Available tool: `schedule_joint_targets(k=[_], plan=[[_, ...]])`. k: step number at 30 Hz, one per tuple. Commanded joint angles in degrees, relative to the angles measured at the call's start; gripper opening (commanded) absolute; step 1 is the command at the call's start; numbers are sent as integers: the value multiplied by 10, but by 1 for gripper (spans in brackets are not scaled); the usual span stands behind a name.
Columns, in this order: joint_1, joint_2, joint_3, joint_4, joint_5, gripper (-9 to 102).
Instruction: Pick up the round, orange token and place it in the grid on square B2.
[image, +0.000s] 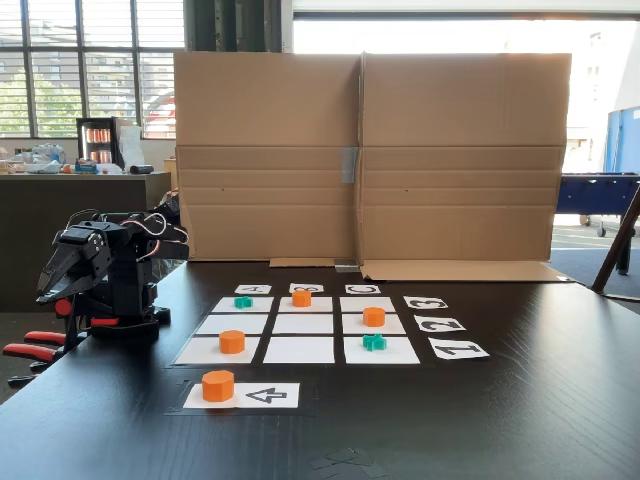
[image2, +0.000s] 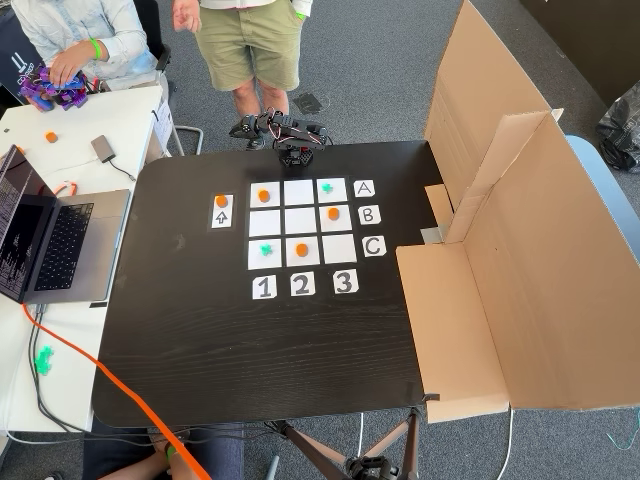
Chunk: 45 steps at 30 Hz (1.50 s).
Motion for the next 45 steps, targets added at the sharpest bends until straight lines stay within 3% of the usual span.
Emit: schedule_joint_targets(k=[1,17,28,35,45], plan=[[-4,5,2,4,30,-1],[-7,-1,-1,4,29,-1],[-13,-106,-92,25,11,-1],[-37,-255,-287,136,4,-1],[-74,-482,-620,355,-15,0]])
